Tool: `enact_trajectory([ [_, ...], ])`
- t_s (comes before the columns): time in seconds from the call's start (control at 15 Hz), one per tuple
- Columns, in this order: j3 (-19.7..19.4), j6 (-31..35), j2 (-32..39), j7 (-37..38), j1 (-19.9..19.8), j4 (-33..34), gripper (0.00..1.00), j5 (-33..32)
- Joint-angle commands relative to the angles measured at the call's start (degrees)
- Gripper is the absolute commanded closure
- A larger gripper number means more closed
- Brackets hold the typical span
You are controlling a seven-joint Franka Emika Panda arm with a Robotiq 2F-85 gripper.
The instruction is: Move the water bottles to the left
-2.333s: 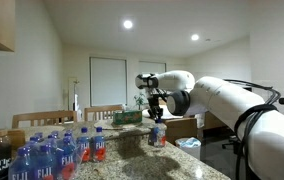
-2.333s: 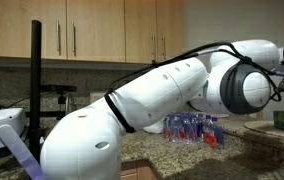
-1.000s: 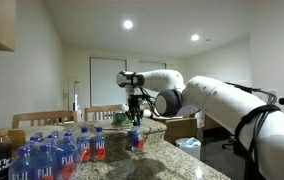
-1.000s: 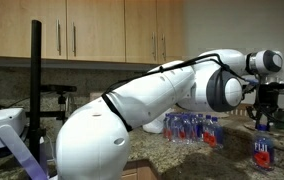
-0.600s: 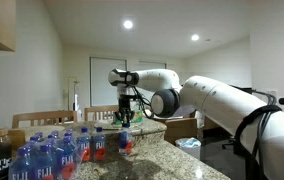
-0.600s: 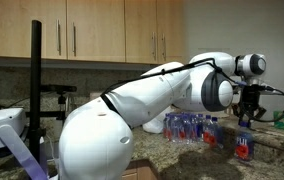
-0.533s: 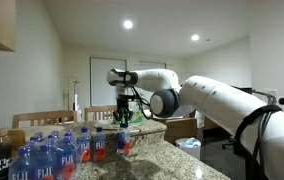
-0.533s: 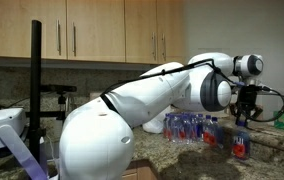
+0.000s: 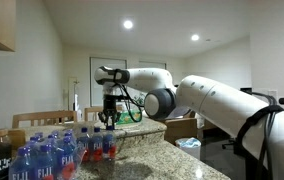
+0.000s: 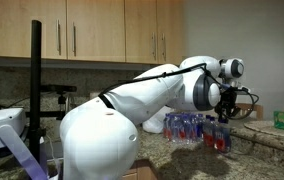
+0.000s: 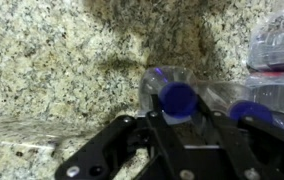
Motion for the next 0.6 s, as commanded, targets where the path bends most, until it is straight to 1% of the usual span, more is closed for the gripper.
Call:
enact_trajectory([
  [0.0,0.0,-0.5,-1.0,8.2,0.6,0.0,0.91,1.0],
  [0.33,-0.9,-2.2,-1.1,17.0,0.7,0.0,0.91,0.2],
  [0.53,-0.9,-1.9,-1.1,18.4,0.5,0.0,0.91,0.3],
])
